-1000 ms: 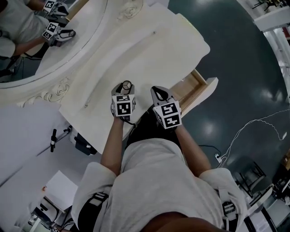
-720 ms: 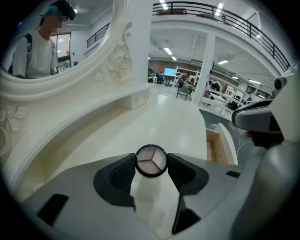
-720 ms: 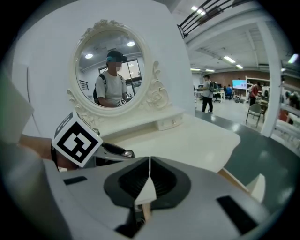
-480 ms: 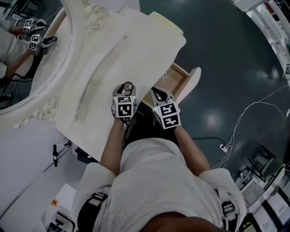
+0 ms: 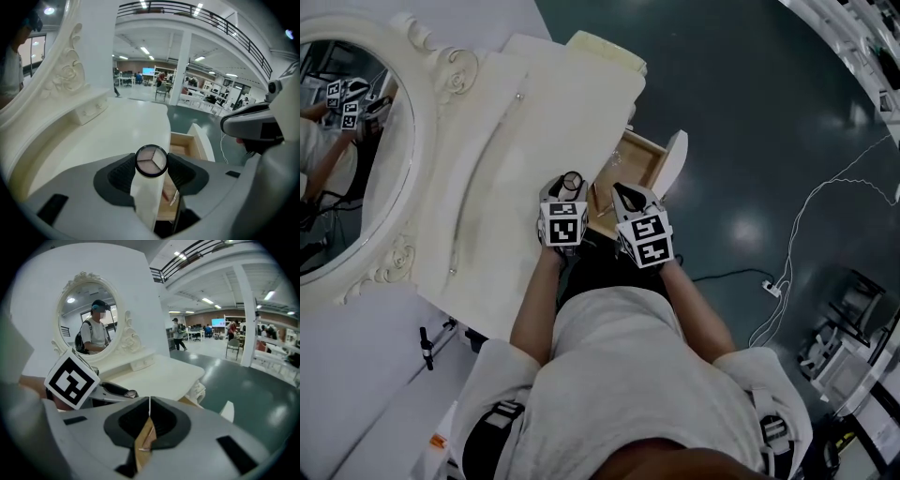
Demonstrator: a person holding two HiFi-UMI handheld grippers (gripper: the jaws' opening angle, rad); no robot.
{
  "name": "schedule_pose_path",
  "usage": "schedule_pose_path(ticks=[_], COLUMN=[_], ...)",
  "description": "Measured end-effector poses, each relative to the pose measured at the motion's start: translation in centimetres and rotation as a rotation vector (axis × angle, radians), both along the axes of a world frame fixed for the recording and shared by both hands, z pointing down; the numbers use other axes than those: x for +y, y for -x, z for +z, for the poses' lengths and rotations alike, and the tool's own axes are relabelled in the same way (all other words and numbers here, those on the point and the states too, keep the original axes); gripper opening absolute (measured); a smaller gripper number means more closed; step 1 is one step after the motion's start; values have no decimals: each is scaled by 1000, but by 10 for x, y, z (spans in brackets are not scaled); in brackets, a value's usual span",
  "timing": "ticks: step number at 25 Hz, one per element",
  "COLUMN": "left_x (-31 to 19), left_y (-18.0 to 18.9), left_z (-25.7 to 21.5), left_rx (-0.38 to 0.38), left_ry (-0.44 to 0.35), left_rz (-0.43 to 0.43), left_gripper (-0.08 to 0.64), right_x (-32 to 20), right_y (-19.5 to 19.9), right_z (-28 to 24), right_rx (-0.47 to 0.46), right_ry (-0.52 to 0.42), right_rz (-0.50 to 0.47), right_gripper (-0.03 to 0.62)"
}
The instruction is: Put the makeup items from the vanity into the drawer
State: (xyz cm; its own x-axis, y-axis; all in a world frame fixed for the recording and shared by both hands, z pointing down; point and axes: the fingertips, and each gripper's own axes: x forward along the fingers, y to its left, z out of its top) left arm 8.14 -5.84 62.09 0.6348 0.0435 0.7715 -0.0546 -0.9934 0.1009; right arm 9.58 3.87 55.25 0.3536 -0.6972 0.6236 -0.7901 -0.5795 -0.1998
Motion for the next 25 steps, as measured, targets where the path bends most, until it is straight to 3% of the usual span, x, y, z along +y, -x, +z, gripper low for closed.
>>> schedule_pose_path(ticks=[18,25], left_x=[82,114], left_y=[-42,-53], left_z=[19,37], left_rx=[-29,-63], left_ry=[19,34], left_rz=[131,166], left_gripper=[221,221], right_x=[51,65], right_y=[-42,-51], right_z=[16,35], right_rx=[-36,-75], right_ry=[20,39], right_rz=[44,15], right_gripper=[18,18])
